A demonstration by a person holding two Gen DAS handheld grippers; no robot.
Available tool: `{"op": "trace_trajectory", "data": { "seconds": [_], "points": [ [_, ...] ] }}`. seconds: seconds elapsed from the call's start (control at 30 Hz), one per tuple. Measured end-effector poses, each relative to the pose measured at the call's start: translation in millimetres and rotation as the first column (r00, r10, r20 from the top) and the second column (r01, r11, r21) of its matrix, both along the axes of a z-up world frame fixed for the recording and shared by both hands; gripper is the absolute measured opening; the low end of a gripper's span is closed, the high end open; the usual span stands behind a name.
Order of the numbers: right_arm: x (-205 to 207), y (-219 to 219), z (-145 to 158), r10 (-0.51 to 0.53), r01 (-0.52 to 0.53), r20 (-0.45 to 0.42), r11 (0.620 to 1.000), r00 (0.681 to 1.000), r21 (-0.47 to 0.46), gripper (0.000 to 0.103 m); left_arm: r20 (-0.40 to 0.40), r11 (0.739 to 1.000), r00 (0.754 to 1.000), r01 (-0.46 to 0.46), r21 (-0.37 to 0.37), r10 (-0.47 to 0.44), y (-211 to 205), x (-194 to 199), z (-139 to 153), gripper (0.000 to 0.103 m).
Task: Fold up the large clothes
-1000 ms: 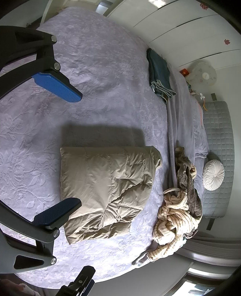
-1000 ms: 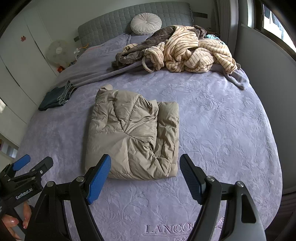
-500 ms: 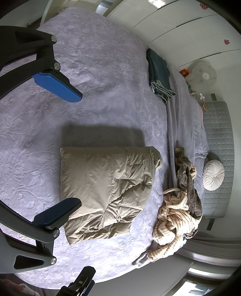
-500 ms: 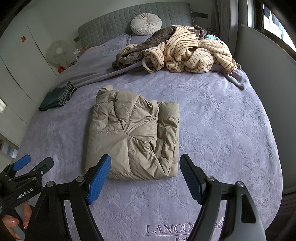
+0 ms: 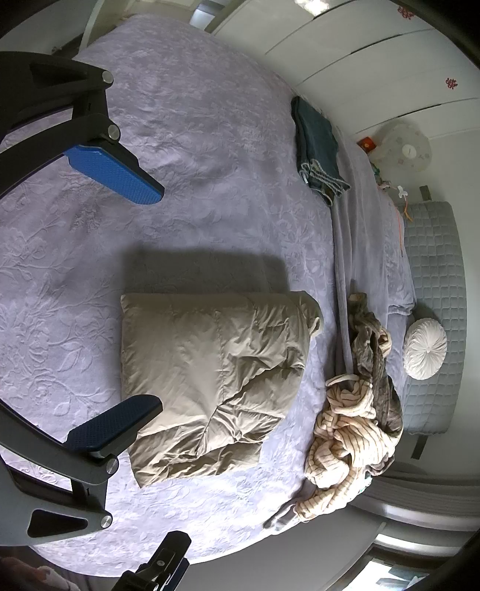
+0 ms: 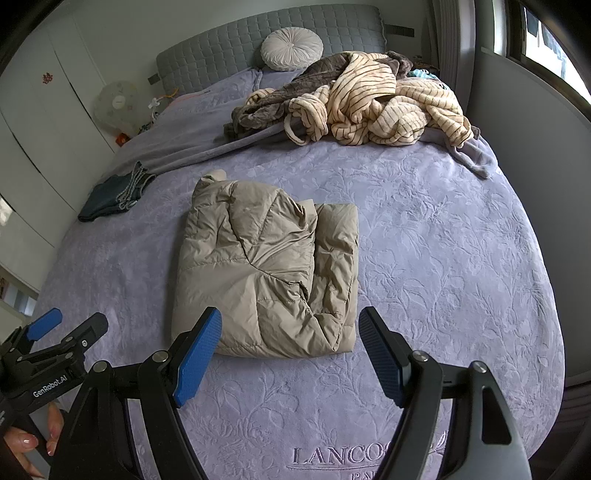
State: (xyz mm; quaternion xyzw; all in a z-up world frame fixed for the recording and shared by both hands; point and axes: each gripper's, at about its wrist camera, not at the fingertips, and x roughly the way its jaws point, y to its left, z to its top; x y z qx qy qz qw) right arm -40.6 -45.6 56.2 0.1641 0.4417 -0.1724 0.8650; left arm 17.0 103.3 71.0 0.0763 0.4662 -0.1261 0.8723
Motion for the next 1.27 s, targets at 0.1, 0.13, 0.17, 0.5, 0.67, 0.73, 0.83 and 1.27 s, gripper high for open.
{"op": "trace_trajectory", "data": {
  "seconds": [0.1,0.13,0.17,0.5,0.67,0.73,0.83,1.27],
  "points": [
    [-0.1,0.2,0.1,-0.001,0.001,0.0,1.0,1.0,0.001,0.079,0.001,1.0,1.0,0.001,0.0,-0.001,0.1,-0.3,0.3,0.103],
    [-0.1,0.5,0.4,-0.001,0.001,0.0,1.0,1.0,0.0,0.079,0.001,1.0,1.0,0.001,0.0,-0.001,0.2,0.0,0.0,0.103],
    [-0.1,0.8,0.6,0.0,0.0,0.0,1.0,1.0,0.0,0.079,0.001,1.0,1.0,0.0,0.0,0.0,0.1,0.4,-0.8,0.103],
    [-0.2,0.2,0.2,-0.001,0.001,0.001,1.0,1.0,0.001,0.079,0.0,1.0,1.0,-0.001,0.0,0.001,0.0,0.0,-0.9,0.103],
    [-0.3,0.6,0.3,-0.001,0.001,0.001,1.0,1.0,0.0,0.079,0.0,1.0,1.0,-0.003,-0.001,0.003,0.1,0.3,-1.6,0.103],
    [-0.2,1.2,0.6,0.0,0.0,0.001,1.0,1.0,0.002,0.079,-0.001,1.0,1.0,-0.004,-0.002,0.004,0.3,-0.2,-0.9,0.103],
    [-0.4,1.5,0.6,-0.001,0.001,0.002,1.0,1.0,0.001,0.079,-0.003,1.0,1.0,-0.004,-0.005,0.004,0.2,0.2,-0.4,0.103],
    [-0.3,3.7,0.6,-0.007,0.007,0.001,1.0,1.0,0.002,0.079,0.004,1.0,1.0,0.003,-0.011,-0.003,-2.9,2.1,0.6,0.103]
  ]
}}
